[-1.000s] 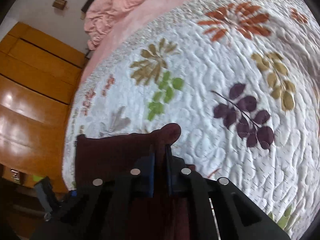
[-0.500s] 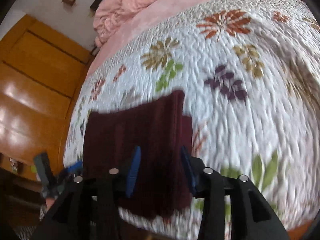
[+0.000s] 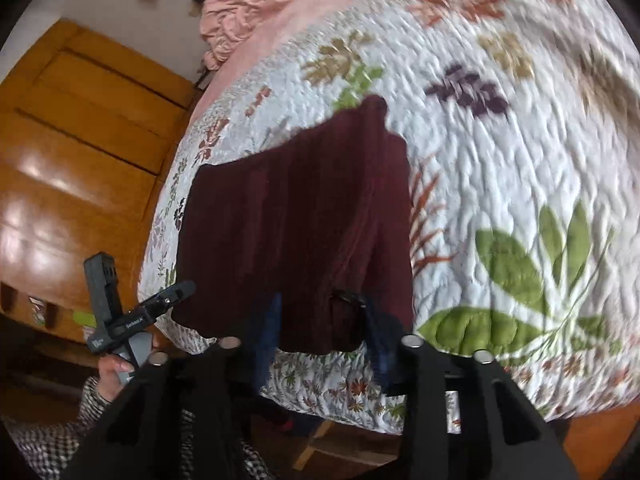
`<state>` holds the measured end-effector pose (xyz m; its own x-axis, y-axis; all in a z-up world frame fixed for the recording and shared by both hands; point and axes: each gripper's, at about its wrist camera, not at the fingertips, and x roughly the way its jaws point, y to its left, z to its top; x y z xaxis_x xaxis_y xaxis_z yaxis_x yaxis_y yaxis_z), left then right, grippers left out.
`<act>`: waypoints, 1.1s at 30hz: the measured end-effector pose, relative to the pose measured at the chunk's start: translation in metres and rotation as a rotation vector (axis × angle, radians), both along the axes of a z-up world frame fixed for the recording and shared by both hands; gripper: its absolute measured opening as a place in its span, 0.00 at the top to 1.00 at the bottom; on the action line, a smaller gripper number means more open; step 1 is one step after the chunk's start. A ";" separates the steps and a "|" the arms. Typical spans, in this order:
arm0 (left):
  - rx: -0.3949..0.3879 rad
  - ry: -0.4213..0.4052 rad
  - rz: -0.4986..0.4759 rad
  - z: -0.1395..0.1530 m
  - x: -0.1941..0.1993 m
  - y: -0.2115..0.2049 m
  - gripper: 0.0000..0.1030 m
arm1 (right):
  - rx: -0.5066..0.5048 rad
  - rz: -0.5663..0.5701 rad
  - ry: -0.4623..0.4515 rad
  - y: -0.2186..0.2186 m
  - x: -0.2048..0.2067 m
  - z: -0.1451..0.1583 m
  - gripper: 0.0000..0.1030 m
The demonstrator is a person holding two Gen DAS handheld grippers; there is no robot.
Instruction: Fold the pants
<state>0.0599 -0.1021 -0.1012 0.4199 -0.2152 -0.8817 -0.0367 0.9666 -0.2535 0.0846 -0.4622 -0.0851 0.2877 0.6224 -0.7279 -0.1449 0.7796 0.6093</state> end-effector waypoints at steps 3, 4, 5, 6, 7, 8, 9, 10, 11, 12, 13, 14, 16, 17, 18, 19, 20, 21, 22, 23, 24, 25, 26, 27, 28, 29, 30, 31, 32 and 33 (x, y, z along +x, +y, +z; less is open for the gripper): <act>0.007 -0.007 -0.006 0.001 -0.001 -0.002 0.02 | -0.080 0.011 -0.018 0.002 -0.003 0.010 0.74; 0.009 -0.007 -0.006 0.001 -0.001 -0.003 0.02 | -0.117 0.013 -0.006 0.004 -0.003 0.006 0.75; 0.008 -0.007 -0.007 0.000 -0.001 -0.004 0.02 | -0.145 0.015 0.002 0.006 -0.001 0.002 0.75; 0.005 -0.007 -0.009 -0.002 -0.001 -0.005 0.02 | -0.157 0.013 0.011 0.008 0.000 -0.004 0.75; 0.002 -0.008 -0.011 -0.004 -0.001 -0.006 0.02 | -0.151 0.005 0.022 0.006 0.000 -0.009 0.75; -0.001 -0.008 -0.011 -0.004 -0.001 -0.006 0.02 | -0.126 -0.009 0.035 0.003 0.001 -0.013 0.75; -0.009 -0.006 -0.008 -0.004 -0.001 -0.005 0.02 | -0.104 -0.018 0.038 0.000 0.000 -0.014 0.73; -0.018 -0.003 -0.008 -0.003 -0.001 -0.003 0.02 | -0.089 -0.018 0.036 -0.001 -0.001 -0.013 0.70; -0.027 0.002 -0.011 -0.002 -0.001 -0.002 0.03 | -0.084 -0.021 0.023 -0.003 -0.003 -0.009 0.67; -0.038 0.006 -0.016 0.001 0.000 0.001 0.03 | -0.080 -0.032 0.009 -0.005 -0.006 -0.005 0.61; -0.044 0.007 -0.015 0.004 0.000 0.003 0.03 | -0.061 -0.033 -0.002 -0.008 -0.008 0.000 0.59; -0.065 0.005 -0.015 0.007 0.000 0.007 0.03 | -0.046 -0.038 -0.013 -0.010 -0.010 0.005 0.58; -0.109 0.007 -0.018 0.012 0.000 0.014 0.03 | -0.024 -0.051 -0.037 -0.016 -0.012 0.013 0.53; -0.137 0.011 -0.018 0.014 0.000 0.020 0.03 | -0.007 -0.057 -0.047 -0.021 -0.012 0.017 0.51; -0.164 0.014 -0.016 0.014 0.000 0.025 0.03 | 0.013 -0.063 -0.049 -0.025 -0.011 0.019 0.46; -0.188 0.020 -0.013 0.014 0.001 0.029 0.03 | 0.031 -0.070 -0.048 -0.029 -0.010 0.020 0.45; -0.208 0.028 -0.008 0.013 0.002 0.034 0.03 | 0.044 -0.075 -0.047 -0.033 -0.008 0.020 0.45; -0.218 0.037 0.003 0.011 0.004 0.039 0.03 | 0.054 -0.078 -0.044 -0.036 -0.007 0.019 0.42; -0.220 0.043 0.009 0.009 0.007 0.042 0.03 | 0.069 -0.076 -0.038 -0.039 -0.006 0.018 0.35; -0.227 0.047 0.011 0.007 0.009 0.045 0.03 | 0.095 -0.078 -0.029 -0.043 -0.003 0.015 0.34; -0.244 0.059 0.006 0.003 0.013 0.047 0.03 | 0.111 -0.077 -0.023 -0.043 0.002 0.013 0.33; -0.259 0.072 -0.001 -0.001 0.016 0.048 0.03 | 0.135 -0.068 -0.014 -0.043 0.006 0.009 0.33; -0.277 0.083 -0.011 -0.004 0.020 0.048 0.03 | 0.162 -0.067 0.002 -0.045 0.010 0.004 0.33; -0.299 0.093 -0.021 -0.008 0.024 0.047 0.03 | 0.176 -0.067 0.013 -0.045 0.011 0.001 0.33; -0.320 0.102 -0.029 -0.011 0.028 0.046 0.03 | 0.204 -0.053 0.030 -0.046 0.016 -0.005 0.33; -0.347 0.113 -0.041 -0.015 0.033 0.044 0.03 | 0.220 -0.046 0.040 -0.045 0.018 -0.008 0.33; -0.366 0.124 -0.045 -0.019 0.037 0.042 0.03 | 0.230 -0.042 0.050 -0.045 0.020 -0.011 0.33; -0.377 0.131 -0.046 -0.021 0.040 0.041 0.03 | 0.239 -0.031 0.062 -0.044 0.024 -0.016 0.33; -0.395 0.142 -0.050 -0.026 0.044 0.039 0.03 | 0.242 -0.028 0.071 -0.043 0.027 -0.020 0.33; -0.410 0.149 -0.055 -0.029 0.047 0.038 0.03 | 0.243 -0.027 0.082 -0.043 0.029 -0.023 0.33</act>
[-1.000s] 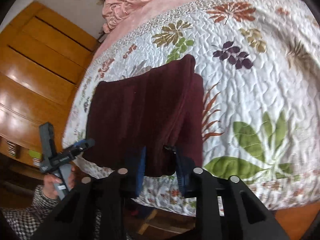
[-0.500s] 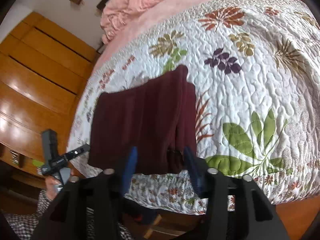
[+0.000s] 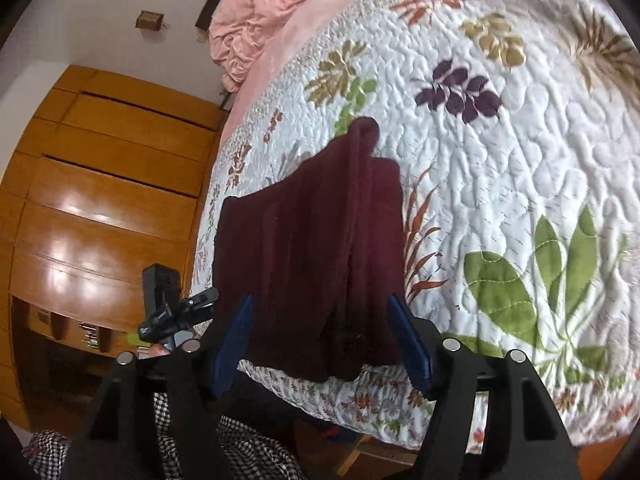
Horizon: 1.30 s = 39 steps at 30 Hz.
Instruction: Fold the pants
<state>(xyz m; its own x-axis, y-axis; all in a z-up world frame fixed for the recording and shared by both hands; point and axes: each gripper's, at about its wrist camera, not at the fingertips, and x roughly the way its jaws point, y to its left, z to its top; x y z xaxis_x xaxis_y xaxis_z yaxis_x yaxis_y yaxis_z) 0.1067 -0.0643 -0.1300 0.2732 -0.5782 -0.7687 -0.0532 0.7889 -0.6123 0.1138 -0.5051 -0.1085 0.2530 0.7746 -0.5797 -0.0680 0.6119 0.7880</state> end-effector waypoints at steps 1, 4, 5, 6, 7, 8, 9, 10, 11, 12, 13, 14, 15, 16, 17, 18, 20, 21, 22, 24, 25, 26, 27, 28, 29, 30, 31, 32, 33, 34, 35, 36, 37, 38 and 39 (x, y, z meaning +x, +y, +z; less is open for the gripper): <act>-0.016 0.012 -0.002 -0.005 0.004 -0.002 0.03 | 0.001 0.003 0.018 0.000 0.004 -0.006 0.32; -0.047 0.025 -0.013 -0.011 0.011 -0.007 0.03 | 0.030 0.013 0.057 -0.003 0.011 -0.020 0.31; -0.055 0.023 -0.014 -0.012 0.012 -0.008 0.04 | 0.028 0.011 0.066 -0.003 0.012 -0.024 0.31; -0.068 0.028 -0.018 -0.013 0.014 -0.010 0.04 | 0.027 0.013 0.073 -0.004 0.014 -0.028 0.30; -0.079 0.035 -0.022 -0.014 0.015 -0.012 0.05 | 0.035 0.019 0.083 -0.003 0.016 -0.033 0.30; -0.086 0.044 -0.029 -0.016 0.016 -0.015 0.05 | 0.041 0.021 0.090 -0.003 0.017 -0.036 0.30; -0.076 0.048 -0.039 -0.017 0.016 -0.019 0.05 | 0.046 0.023 0.093 -0.002 0.019 -0.040 0.30; -0.061 0.044 -0.050 -0.016 0.017 -0.022 0.05 | 0.053 0.027 0.090 0.000 0.021 -0.041 0.30; -0.050 0.040 -0.062 -0.016 0.018 -0.025 0.05 | 0.056 0.026 0.089 0.001 0.022 -0.043 0.30; -0.045 0.035 -0.076 -0.015 0.019 -0.029 0.05 | 0.061 0.027 0.091 0.002 0.024 -0.044 0.30; -0.047 0.033 -0.083 -0.015 0.019 -0.032 0.05 | 0.069 0.031 0.091 0.003 0.026 -0.045 0.30; -0.049 0.033 -0.091 -0.014 0.020 -0.035 0.06 | 0.072 0.033 0.092 0.005 0.028 -0.046 0.30; -0.036 0.031 -0.095 -0.014 0.021 -0.038 0.06 | 0.075 0.038 0.091 0.006 0.029 -0.046 0.30; -0.030 0.030 -0.098 -0.014 0.022 -0.040 0.06 | 0.077 0.045 0.091 0.008 0.031 -0.046 0.30; -0.026 0.029 -0.099 -0.014 0.023 -0.043 0.06 | 0.080 0.057 0.094 0.011 0.033 -0.047 0.30; -0.027 0.028 -0.100 -0.014 0.024 -0.044 0.07 | 0.084 0.061 0.095 0.014 0.035 -0.048 0.30; -0.034 0.032 -0.099 -0.015 0.025 -0.045 0.09 | 0.092 0.074 0.096 0.020 0.040 -0.050 0.30; -0.033 0.033 -0.102 -0.015 0.026 -0.046 0.09 | 0.097 0.078 0.098 0.021 0.042 -0.052 0.30; -0.033 0.033 -0.105 -0.014 0.026 -0.047 0.10 | 0.102 0.080 0.100 0.021 0.042 -0.053 0.30; -0.033 0.036 -0.108 -0.015 0.029 -0.047 0.10 | 0.120 0.083 0.106 0.023 0.047 -0.057 0.30; -0.033 0.038 -0.105 -0.016 0.030 -0.048 0.11 | 0.127 0.081 0.108 0.023 0.048 -0.059 0.30; -0.034 0.038 -0.100 -0.017 0.031 -0.049 0.14 | 0.130 0.076 0.111 0.025 0.050 -0.060 0.30; -0.034 0.037 -0.097 -0.017 0.032 -0.046 0.15 | 0.127 0.074 0.110 0.027 0.051 -0.060 0.30; -0.037 0.036 -0.093 -0.017 0.032 -0.046 0.20 | 0.121 0.075 0.106 0.027 0.049 -0.058 0.31; -0.045 0.034 -0.090 -0.018 0.031 -0.043 0.28 | 0.103 0.076 0.096 0.029 0.048 -0.056 0.33; -0.051 0.033 -0.082 -0.018 0.030 -0.041 0.31 | 0.082 0.078 0.082 0.032 0.046 -0.054 0.40; -0.057 0.031 -0.074 -0.017 0.026 -0.033 0.39 | 0.071 0.082 0.068 0.033 0.045 -0.052 0.47; -0.064 0.031 -0.063 -0.016 0.025 -0.031 0.47 | 0.079 0.077 0.053 0.034 0.042 -0.049 0.50; -0.081 0.029 -0.046 -0.014 0.024 -0.029 0.50 | 0.089 0.069 0.043 0.033 0.039 -0.046 0.55; -0.098 0.028 -0.032 -0.013 0.024 -0.027 0.58 | 0.090 0.066 0.033 0.033 0.037 -0.043 0.58; -0.114 0.024 -0.018 -0.012 0.023 -0.026 0.63 | 0.077 0.064 0.011 0.034 0.034 -0.038 0.59; -0.116 0.013 -0.013 -0.010 0.022 -0.027 0.65 | 0.066 0.061 -0.004 0.035 0.031 -0.033 0.61; -0.113 0.001 -0.014 -0.009 0.020 -0.028 0.69 | 0.058 0.058 -0.028 0.038 0.027 -0.026 0.62; -0.110 -0.015 -0.015 -0.006 0.019 -0.029 0.71 | 0.057 0.055 -0.041 0.038 0.025 -0.021 0.62; -0.112 -0.033 -0.015 -0.003 0.018 -0.031 0.72 | 0.053 0.052 -0.052 0.040 0.023 -0.015 0.63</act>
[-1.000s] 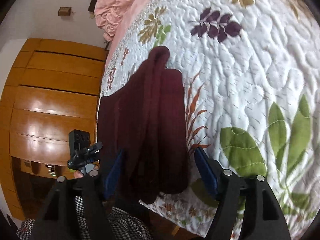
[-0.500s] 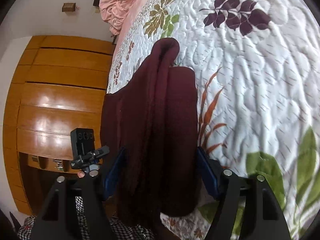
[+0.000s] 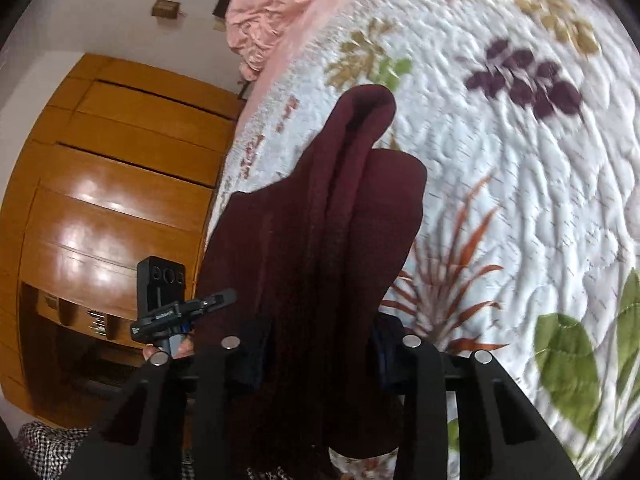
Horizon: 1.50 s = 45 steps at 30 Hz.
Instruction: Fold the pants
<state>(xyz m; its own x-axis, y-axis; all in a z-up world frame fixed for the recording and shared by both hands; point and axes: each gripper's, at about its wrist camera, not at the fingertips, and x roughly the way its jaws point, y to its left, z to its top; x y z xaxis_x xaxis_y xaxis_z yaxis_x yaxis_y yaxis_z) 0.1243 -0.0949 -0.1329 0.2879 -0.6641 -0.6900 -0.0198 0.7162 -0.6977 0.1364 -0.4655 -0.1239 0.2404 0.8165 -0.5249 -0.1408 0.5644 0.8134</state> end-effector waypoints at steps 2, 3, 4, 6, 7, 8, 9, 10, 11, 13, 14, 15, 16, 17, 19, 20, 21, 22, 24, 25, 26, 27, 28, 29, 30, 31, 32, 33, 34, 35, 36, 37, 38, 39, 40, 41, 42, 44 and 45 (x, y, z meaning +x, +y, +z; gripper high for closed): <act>-0.018 -0.009 0.011 0.003 -0.002 0.002 0.74 | -0.010 0.001 -0.023 0.003 -0.003 0.011 0.63; -0.027 -0.019 0.017 0.005 -0.003 0.002 0.75 | -0.015 0.002 -0.036 0.004 -0.004 0.017 0.63; -0.031 -0.030 0.018 0.008 -0.004 0.001 0.75 | -0.019 0.001 -0.045 0.007 -0.004 0.022 0.63; -0.040 -0.055 0.021 0.015 -0.004 -0.001 0.75 | -0.034 0.009 -0.077 0.011 -0.003 0.036 0.64; -0.048 -0.060 0.024 0.017 -0.004 0.000 0.76 | -0.045 0.013 -0.091 0.014 -0.002 0.042 0.64; -0.055 -0.067 0.029 0.020 -0.002 0.000 0.76 | -0.062 0.019 -0.107 0.017 0.000 0.048 0.64; -0.056 -0.076 0.035 0.024 0.001 -0.001 0.76 | -0.082 0.025 -0.123 0.020 0.002 0.054 0.64; -0.055 -0.085 0.037 0.026 0.001 0.002 0.76 | -0.091 0.029 -0.133 0.023 0.005 0.058 0.64; -0.052 -0.096 0.040 0.030 0.004 0.003 0.76 | -0.094 0.030 -0.140 0.025 0.011 0.062 0.64; -0.047 -0.117 0.045 0.036 0.014 0.002 0.76 | -0.094 0.030 -0.149 0.027 0.019 0.068 0.64; -0.047 -0.123 0.051 0.039 0.019 0.004 0.76 | -0.097 0.032 -0.158 0.029 0.025 0.071 0.64; -0.045 -0.128 0.056 0.042 0.027 0.003 0.76 | -0.101 0.033 -0.163 0.031 0.030 0.074 0.64; -0.039 -0.134 0.058 0.045 0.031 0.005 0.76 | -0.104 0.034 -0.168 0.034 0.035 0.076 0.64; -0.031 -0.143 0.060 0.048 0.036 0.007 0.76 | -0.107 0.032 -0.172 0.037 0.044 0.079 0.64; -0.019 -0.156 0.069 0.053 0.048 0.010 0.76 | -0.107 0.030 -0.173 0.041 0.055 0.080 0.64; -0.015 -0.161 0.073 0.055 0.055 0.011 0.76 | -0.104 0.028 -0.171 0.042 0.062 0.080 0.64; -0.010 -0.166 0.076 0.057 0.060 0.013 0.76 | -0.102 0.026 -0.169 0.043 0.068 0.080 0.64; -0.003 -0.172 0.078 0.060 0.066 0.015 0.76 | -0.100 0.026 -0.168 0.043 0.074 0.079 0.64; 0.014 -0.180 0.082 0.063 0.078 0.019 0.76 | -0.100 0.020 -0.161 0.046 0.089 0.076 0.64; 0.022 -0.182 0.084 0.064 0.084 0.019 0.76 | -0.098 0.016 -0.155 0.047 0.094 0.074 0.64; 0.031 -0.185 0.084 0.065 0.086 0.023 0.76 | -0.098 0.010 -0.148 0.049 0.101 0.070 0.64; 0.050 -0.190 0.081 0.064 0.093 0.023 0.76 | -0.099 0.008 -0.141 0.050 0.105 0.068 0.64; 0.065 -0.190 0.078 0.063 0.099 0.024 0.76 | -0.102 0.004 -0.129 0.052 0.112 0.062 0.64; 0.077 -0.187 0.075 0.060 0.103 0.026 0.75 | -0.108 0.001 -0.121 0.054 0.116 0.058 0.64; 0.089 -0.177 0.071 0.053 0.108 0.029 0.75 | -0.116 -0.004 -0.110 0.057 0.122 0.053 0.64; 0.096 -0.167 0.071 0.044 0.105 0.034 0.75 | -0.130 -0.011 -0.094 0.058 0.128 0.045 0.64; 0.109 -0.156 0.068 0.039 0.111 0.034 0.74 | -0.140 -0.020 -0.070 0.058 0.132 0.036 0.64; 0.129 -0.152 0.065 0.033 0.114 0.035 0.73 | -0.156 -0.031 -0.046 0.057 0.135 0.027 0.63; 0.129 -0.154 0.065 0.028 0.113 0.038 0.71 | -0.178 -0.048 -0.015 0.055 0.138 0.017 0.61; 0.122 -0.159 0.061 0.025 0.113 0.040 0.68 | -0.181 -0.060 0.007 0.053 0.138 0.010 0.60; 0.126 -0.162 0.057 0.023 0.112 0.041 0.65 | -0.178 -0.078 0.030 0.050 0.137 0.000 0.54; 0.147 -0.168 0.050 0.021 0.112 0.040 0.58 | -0.172 -0.092 0.038 0.047 0.135 -0.007 0.49; 0.178 -0.177 0.045 0.021 0.109 0.039 0.45 | -0.166 -0.101 0.037 0.045 0.133 -0.009 0.47; 0.240 -0.193 0.049 0.020 0.106 0.037 0.39 | -0.173 -0.113 0.034 0.044 0.131 -0.011 0.38; 0.280 -0.199 0.062 0.020 0.104 0.036 0.20 | -0.196 -0.126 0.029 0.043 0.127 -0.010 0.30; 0.319 -0.206 0.076 0.021 0.101 0.037 0.14 | -0.205 -0.128 0.023 0.042 0.124 -0.010 0.27; 0.346 -0.216 0.086 0.023 0.098 0.037 0.14 | -0.214 -0.128 0.013 0.041 0.120 -0.008 0.22; 0.382 -0.222 0.096 0.026 0.092 0.039 0.10 | -0.263 -0.152 -0.013 0.037 0.109 -0.002 0.17; 0.416 -0.228 0.114 0.030 0.086 0.040 0.09 | -0.281 -0.162 -0.027 0.035 0.103 0.002 0.15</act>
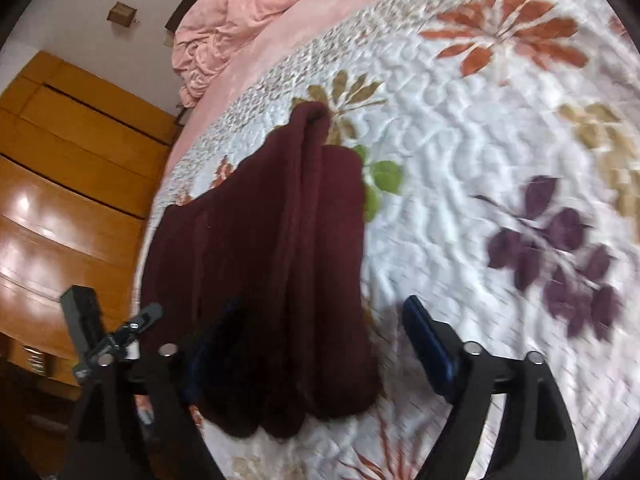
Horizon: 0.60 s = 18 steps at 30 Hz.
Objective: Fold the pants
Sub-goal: 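Open both grippers and release the folded trousers on the quilt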
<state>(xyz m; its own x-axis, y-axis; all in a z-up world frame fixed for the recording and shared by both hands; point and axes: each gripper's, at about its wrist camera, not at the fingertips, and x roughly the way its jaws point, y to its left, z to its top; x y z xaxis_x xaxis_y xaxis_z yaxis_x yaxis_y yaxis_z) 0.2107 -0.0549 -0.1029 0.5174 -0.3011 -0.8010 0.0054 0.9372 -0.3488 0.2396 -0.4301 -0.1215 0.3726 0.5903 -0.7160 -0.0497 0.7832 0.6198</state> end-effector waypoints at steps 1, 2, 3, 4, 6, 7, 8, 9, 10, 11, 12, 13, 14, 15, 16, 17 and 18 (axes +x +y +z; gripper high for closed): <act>0.025 -0.008 0.014 0.003 -0.004 0.000 0.08 | -0.009 -0.006 -0.011 -0.001 -0.005 0.003 0.14; 0.069 -0.013 0.033 0.006 -0.011 0.000 0.06 | -0.032 -0.019 -0.031 -0.003 -0.013 0.010 0.14; 0.095 -0.019 0.047 0.009 -0.016 0.000 0.05 | -0.059 -0.033 -0.047 -0.003 -0.019 0.015 0.13; 0.120 -0.027 0.059 0.013 -0.023 -0.001 0.04 | -0.084 -0.044 -0.062 -0.004 -0.025 0.019 0.11; 0.165 -0.038 0.086 0.020 -0.036 -0.003 0.04 | -0.156 -0.065 -0.096 0.000 -0.037 0.032 0.09; 0.168 -0.042 0.090 0.021 -0.047 -0.003 0.04 | -0.178 -0.067 -0.112 0.003 -0.043 0.036 0.07; 0.174 -0.039 0.092 0.023 -0.052 -0.005 0.04 | -0.210 -0.070 -0.130 0.005 -0.055 0.042 0.06; 0.179 -0.033 0.096 0.025 -0.056 -0.007 0.04 | -0.234 -0.072 -0.139 0.009 -0.060 0.046 0.05; 0.182 -0.028 0.099 0.026 -0.059 -0.008 0.04 | -0.263 -0.073 -0.145 0.013 -0.065 0.049 0.04; 0.187 -0.019 0.106 0.027 -0.063 -0.009 0.04 | -0.302 -0.074 -0.154 0.019 -0.069 0.053 0.04; 0.191 -0.016 0.110 0.028 -0.066 -0.011 0.04 | -0.337 -0.075 -0.161 0.026 -0.074 0.056 0.04; 0.193 -0.019 0.112 0.030 -0.070 -0.012 0.04 | -0.359 -0.073 -0.161 0.029 -0.077 0.057 0.04; 0.206 -0.023 0.116 0.032 -0.074 -0.013 0.04 | -0.388 -0.071 -0.159 0.034 -0.082 0.059 0.04; 0.219 -0.026 0.115 0.034 -0.076 -0.016 0.04 | -0.406 -0.073 -0.158 0.038 -0.085 0.060 0.04; 0.236 -0.029 0.111 0.036 -0.077 -0.019 0.04 | -0.417 -0.075 -0.158 0.042 -0.089 0.061 0.04; 0.252 -0.031 0.107 0.039 -0.080 -0.021 0.04 | -0.420 -0.077 -0.156 0.044 -0.093 0.062 0.04; 0.269 -0.035 0.103 0.042 -0.085 -0.023 0.04 | -0.422 -0.079 -0.149 0.047 -0.097 0.064 0.04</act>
<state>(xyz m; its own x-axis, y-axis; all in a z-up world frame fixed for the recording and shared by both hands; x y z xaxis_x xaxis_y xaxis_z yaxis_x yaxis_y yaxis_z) 0.1261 -0.0778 -0.0607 0.5626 -0.0243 -0.8264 -0.0872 0.9923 -0.0885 0.1429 -0.3830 -0.0579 0.5224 0.2235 -0.8229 -0.0439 0.9708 0.2358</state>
